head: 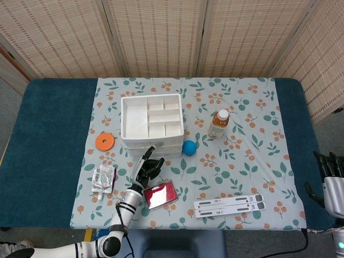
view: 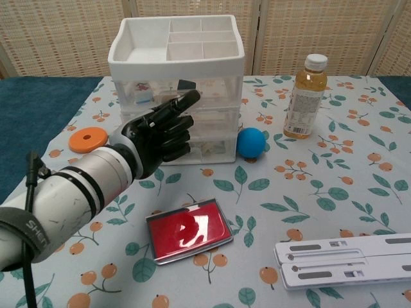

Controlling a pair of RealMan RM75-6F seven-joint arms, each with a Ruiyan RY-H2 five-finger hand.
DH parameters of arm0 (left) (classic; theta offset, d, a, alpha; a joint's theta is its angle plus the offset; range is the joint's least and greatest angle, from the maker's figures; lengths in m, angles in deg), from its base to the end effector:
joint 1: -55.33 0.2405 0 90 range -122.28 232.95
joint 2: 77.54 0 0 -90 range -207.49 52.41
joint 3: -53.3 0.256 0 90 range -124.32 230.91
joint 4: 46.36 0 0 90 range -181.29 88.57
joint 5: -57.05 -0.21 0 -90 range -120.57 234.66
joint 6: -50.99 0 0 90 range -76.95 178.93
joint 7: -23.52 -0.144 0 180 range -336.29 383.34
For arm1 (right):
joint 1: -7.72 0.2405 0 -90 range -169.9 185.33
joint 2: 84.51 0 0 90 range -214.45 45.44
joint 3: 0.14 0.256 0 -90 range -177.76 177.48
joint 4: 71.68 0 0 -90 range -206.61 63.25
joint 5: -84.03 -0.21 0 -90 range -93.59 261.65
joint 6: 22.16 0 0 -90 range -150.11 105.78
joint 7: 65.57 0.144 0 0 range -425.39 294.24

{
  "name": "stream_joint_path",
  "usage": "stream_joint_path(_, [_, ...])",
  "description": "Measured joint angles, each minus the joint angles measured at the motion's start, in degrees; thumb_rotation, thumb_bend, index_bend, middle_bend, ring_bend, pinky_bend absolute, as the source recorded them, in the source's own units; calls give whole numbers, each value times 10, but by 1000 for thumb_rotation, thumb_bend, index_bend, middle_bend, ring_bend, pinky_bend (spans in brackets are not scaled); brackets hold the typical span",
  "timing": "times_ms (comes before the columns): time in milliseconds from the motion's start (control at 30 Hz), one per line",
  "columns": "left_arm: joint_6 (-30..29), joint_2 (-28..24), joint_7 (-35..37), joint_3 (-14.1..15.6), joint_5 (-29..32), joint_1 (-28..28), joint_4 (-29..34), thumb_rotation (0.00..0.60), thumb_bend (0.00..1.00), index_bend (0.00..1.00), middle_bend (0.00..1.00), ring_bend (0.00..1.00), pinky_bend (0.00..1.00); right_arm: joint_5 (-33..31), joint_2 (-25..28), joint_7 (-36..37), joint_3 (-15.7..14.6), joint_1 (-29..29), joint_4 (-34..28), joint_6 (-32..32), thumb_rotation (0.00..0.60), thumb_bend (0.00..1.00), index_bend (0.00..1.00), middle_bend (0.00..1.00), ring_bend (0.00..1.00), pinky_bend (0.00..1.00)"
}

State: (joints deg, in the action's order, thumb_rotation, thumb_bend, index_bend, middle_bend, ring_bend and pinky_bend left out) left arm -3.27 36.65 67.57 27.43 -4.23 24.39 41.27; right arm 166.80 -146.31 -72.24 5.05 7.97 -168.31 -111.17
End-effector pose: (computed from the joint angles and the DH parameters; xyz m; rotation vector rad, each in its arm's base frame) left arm -0.0644 0.2945 -0.0909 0.5517 2.5203 1.7861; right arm -0.3134 -0.1629 0.1827 1.2648 -0.8343 0.8196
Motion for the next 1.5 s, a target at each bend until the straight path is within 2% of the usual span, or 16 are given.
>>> stream_joint_path(833, [13,-1,-3,-11,16,-4,-11,600,325,358,949,1000,1000,-4,-2,1,0,-3,2,1,600,369,33,135,62,107])
stream_joint_path(1500, [13,-10,7,11,-3,9,-4,600,325,412,949,1000,1000,-3,-4,1,0,-4,3,1,600,372,34,136,62,106])
